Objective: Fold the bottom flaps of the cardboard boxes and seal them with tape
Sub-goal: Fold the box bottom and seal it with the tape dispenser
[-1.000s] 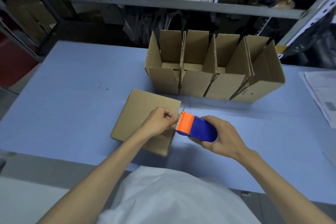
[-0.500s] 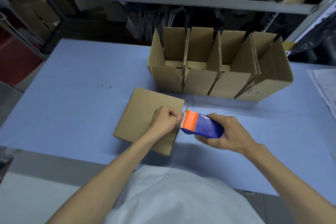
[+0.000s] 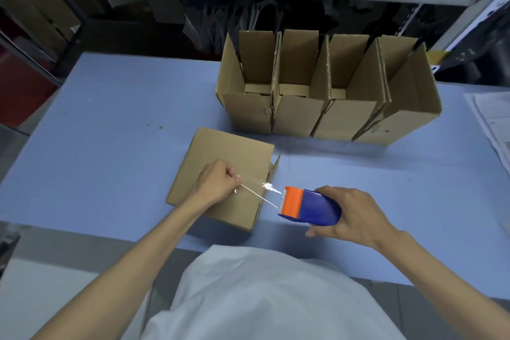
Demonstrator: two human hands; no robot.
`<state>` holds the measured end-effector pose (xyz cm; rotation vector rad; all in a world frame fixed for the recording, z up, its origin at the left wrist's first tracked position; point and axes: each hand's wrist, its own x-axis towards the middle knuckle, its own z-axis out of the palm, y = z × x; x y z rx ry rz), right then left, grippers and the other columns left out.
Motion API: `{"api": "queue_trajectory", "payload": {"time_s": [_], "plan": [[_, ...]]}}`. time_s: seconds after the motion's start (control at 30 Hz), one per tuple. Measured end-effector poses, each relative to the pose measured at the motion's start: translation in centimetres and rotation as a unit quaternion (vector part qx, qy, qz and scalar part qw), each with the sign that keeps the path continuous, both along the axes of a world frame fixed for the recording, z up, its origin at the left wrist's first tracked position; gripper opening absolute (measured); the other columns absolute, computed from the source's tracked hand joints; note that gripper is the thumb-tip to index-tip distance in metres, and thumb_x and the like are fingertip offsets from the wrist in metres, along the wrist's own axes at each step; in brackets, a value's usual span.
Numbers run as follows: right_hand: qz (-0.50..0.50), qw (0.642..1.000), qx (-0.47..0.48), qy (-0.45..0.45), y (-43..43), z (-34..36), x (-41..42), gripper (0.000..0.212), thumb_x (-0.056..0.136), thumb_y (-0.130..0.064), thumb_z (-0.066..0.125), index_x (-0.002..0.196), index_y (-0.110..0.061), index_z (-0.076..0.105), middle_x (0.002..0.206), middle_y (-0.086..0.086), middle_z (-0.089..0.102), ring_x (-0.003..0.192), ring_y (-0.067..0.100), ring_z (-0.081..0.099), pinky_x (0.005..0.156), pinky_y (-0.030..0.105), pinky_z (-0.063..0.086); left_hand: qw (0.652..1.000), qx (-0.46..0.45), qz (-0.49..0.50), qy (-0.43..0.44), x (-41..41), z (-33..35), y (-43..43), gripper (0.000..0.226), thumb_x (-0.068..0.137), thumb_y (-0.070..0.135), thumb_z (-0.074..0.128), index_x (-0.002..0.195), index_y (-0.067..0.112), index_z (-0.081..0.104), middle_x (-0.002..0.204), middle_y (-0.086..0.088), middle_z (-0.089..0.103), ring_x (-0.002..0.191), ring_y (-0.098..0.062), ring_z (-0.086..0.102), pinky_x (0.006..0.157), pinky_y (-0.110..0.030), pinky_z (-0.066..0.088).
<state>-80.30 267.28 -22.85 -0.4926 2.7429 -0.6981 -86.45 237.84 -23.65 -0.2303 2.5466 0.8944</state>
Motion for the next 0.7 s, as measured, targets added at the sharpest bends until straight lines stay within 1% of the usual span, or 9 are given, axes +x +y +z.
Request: {"api": "queue_trajectory", "payload": {"time_s": [0.07, 0.13, 0.2, 0.3, 0.37, 0.5, 0.57, 0.63, 0.7], "plan": [[-0.020, 1.000, -0.007, 0.014, -0.4, 0.0, 0.3, 0.066, 0.059, -0.085, 0.057, 0.106, -0.039, 0.056, 0.085, -0.022, 0.064, 0.068, 0.003, 0.056, 0.058, 0.009, 0.036, 1.000, 0.014, 0.010, 0.006, 0.5, 0.1, -0.2, 0.016, 0.084, 0.018, 0.068, 0.068, 0.017, 0.066, 0.070, 0.007, 0.065, 0.072, -0.011, 0.058, 0.061, -0.022, 0.042], [-0.031, 0.999, -0.001, 0.019, -0.5, 0.0, 0.4, 0.064, 0.062, -0.082, 0.055, 0.110, -0.040, 0.055, 0.086, -0.021, 0.066, 0.069, 0.005, 0.058, 0.057, 0.011, 0.038, 0.999, 0.027, 0.017, 0.010, 0.9, 0.2, -0.4, 0.021, 0.083, 0.016, 0.067, 0.063, 0.020, 0.063, 0.064, 0.013, 0.062, 0.066, -0.005, 0.056, 0.055, -0.016, 0.037], [-0.025, 0.999, 0.015, 0.014, -0.6, -0.1, 0.8, 0.064, 0.064, -0.078, 0.058, 0.115, -0.039, 0.053, 0.088, -0.019, 0.067, 0.070, 0.010, 0.059, 0.058, 0.018, 0.040, 0.999, 0.023, 0.024, 0.013, 1.4, 0.2, -0.2, 0.020, 0.081, 0.017, 0.066, 0.062, 0.020, 0.061, 0.067, 0.010, 0.065, 0.069, -0.009, 0.059, 0.058, -0.019, 0.040], [-0.021, 0.999, 0.023, 0.009, -0.8, -0.3, 1.0, 0.061, 0.066, -0.076, 0.060, 0.112, -0.038, 0.053, 0.088, -0.017, 0.066, 0.069, 0.009, 0.057, 0.057, 0.016, 0.039, 0.999, 0.008, 0.043, 0.019, 2.2, 0.1, 0.6, 0.015, 0.076, 0.023, 0.066, 0.063, 0.020, 0.061, 0.059, 0.012, 0.060, 0.071, -0.014, 0.063, 0.060, -0.021, 0.045], [-0.028, 0.999, 0.023, 0.004, -0.9, -0.5, 1.1, 0.058, 0.067, -0.074, 0.062, 0.110, -0.036, 0.055, 0.089, -0.016, 0.066, 0.070, 0.009, 0.058, 0.058, 0.017, 0.041, 0.999, 0.018, 0.044, 0.023, 2.4, 0.0, 0.7, 0.022, 0.076, 0.026, 0.072, 0.060, 0.020, 0.058, 0.058, 0.013, 0.058, 0.072, -0.017, 0.064, 0.064, -0.025, 0.051], [-0.045, 0.999, 0.028, 0.004, -1.2, -0.7, 1.3, 0.057, 0.067, -0.072, 0.065, 0.110, -0.035, 0.058, 0.087, -0.017, 0.067, 0.067, 0.006, 0.052, 0.056, 0.014, 0.035, 0.999, 0.007, 0.028, 0.039, 2.7, -0.1, 0.6, 0.026, 0.077, 0.020, 0.071, 0.056, 0.019, 0.054, 0.065, 0.010, 0.064, 0.078, -0.021, 0.067, 0.061, -0.024, 0.045], [-0.045, 0.998, 0.031, -0.001, -1.4, -0.8, 1.4, 0.057, 0.067, -0.072, 0.064, 0.111, -0.035, 0.058, 0.089, -0.018, 0.066, 0.068, 0.005, 0.051, 0.056, 0.011, 0.033, 0.998, -0.003, 0.019, 0.052, 2.8, -0.4, 0.7, 0.023, 0.077, 0.024, 0.075, 0.062, 0.017, 0.059, 0.073, 0.003, 0.069, 0.081, -0.022, 0.066, 0.067, -0.028, 0.049], [-0.038, 0.998, 0.039, -0.010, -1.6, -0.8, 1.3, 0.057, 0.068, -0.072, 0.063, 0.111, -0.036, 0.058, 0.091, -0.017, 0.067, 0.070, 0.006, 0.052, 0.055, 0.011, 0.034, 0.997, -0.024, 0.014, 0.068, 3.0, -0.6, 0.8, 0.024, 0.076, 0.032, 0.080, 0.071, 0.014, 0.066, 0.074, -0.001, 0.069, 0.078, -0.023, 0.065, 0.075, -0.034, 0.052], [-0.037, 0.998, 0.043, -0.015, -1.8, -0.9, 1.3, 0.057, 0.069, -0.072, 0.063, 0.111, -0.035, 0.057, 0.092, -0.015, 0.068, 0.071, 0.007, 0.053, 0.056, 0.013, 0.035, 0.996, -0.035, 0.012, 0.084, 3.0, -0.8, 0.7, 0.026, 0.074, 0.036, 0.081, 0.074, 0.013, 0.068, 0.071, 0.000, 0.068, 0.076, -0.022, 0.065, 0.074, -0.035, 0.052]]}}
